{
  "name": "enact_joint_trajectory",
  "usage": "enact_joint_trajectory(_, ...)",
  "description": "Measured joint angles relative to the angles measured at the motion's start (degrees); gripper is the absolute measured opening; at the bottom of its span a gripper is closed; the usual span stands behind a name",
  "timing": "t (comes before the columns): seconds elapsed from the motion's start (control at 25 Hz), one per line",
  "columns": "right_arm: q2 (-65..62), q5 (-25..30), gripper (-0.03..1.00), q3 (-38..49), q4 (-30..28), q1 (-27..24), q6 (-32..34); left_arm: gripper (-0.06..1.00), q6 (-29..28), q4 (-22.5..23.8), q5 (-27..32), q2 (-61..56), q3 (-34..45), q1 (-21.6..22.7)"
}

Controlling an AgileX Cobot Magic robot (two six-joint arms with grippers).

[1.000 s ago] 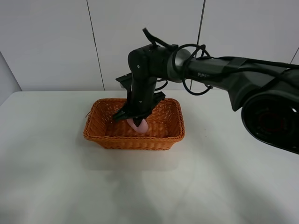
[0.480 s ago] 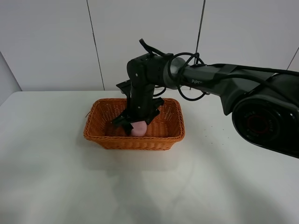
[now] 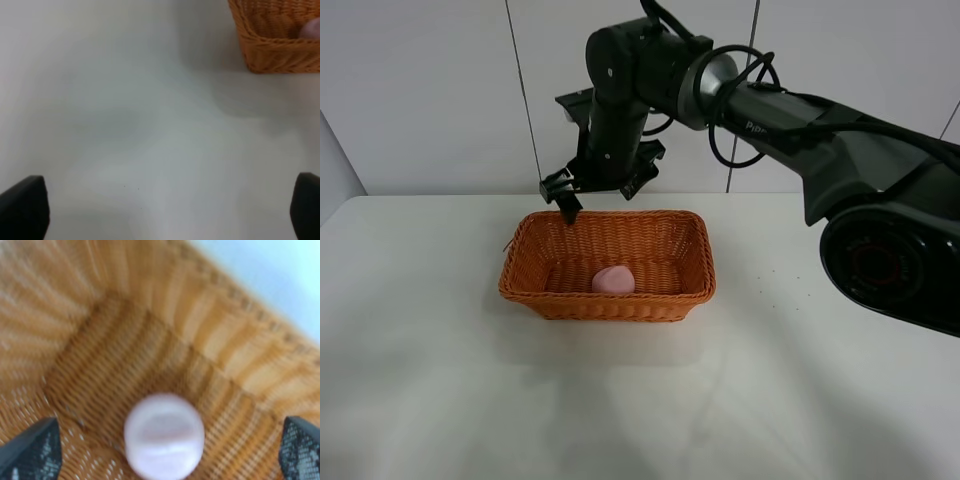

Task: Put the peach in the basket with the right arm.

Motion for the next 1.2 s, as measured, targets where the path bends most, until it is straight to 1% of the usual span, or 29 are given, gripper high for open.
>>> enact_joint_trajectory(0.2, -1.01, 0.22, 0.67, -1.53, -0.26, -0.34, 0.61, 0.99, 0.0, 0.0, 0.0, 0.0, 0.0, 0.0)
enact_joint_trajectory(0.4, -0.91, 0.38, 0.67, -1.53, -0.21, -3.62, 0.65, 0.99, 0.0, 0.0, 0.0, 0.0, 0.0, 0.0)
enact_joint_trajectory(0.44, -0.91, 0.38, 0.67, -1.53, -0.21, -3.62, 0.65, 0.99, 0.0, 0.0, 0.0, 0.0, 0.0, 0.0)
enact_joint_trajectory(0.52, -0.91, 0.38, 0.67, -1.53, -0.21, -5.98, 0.65, 0.99, 0.0, 0.0, 0.0, 0.0, 0.0, 0.0)
enact_joint_trajectory(0.64, -0.91, 0.38, 0.67, -1.53, -0.21, -10.81, 0.12, 0.99, 0.0, 0.0, 0.0, 0.0, 0.0, 0.0)
enact_joint_trajectory(0.92, -0.85, 0.38, 0.67, -1.53, -0.38, -24.62, -0.67, 0.99, 0.0, 0.0, 0.0, 0.0, 0.0, 0.0)
enact_joint_trajectory(1.04, -0.85, 0.38, 0.67, -1.53, -0.51, -29.46, -0.67, 0.99, 0.0, 0.0, 0.0, 0.0, 0.0, 0.0)
enact_joint_trajectory(1.2, -0.85, 0.38, 0.67, -1.53, -0.51, -34.68, -0.72, 0.99, 0.0, 0.0, 0.0, 0.0, 0.0, 0.0)
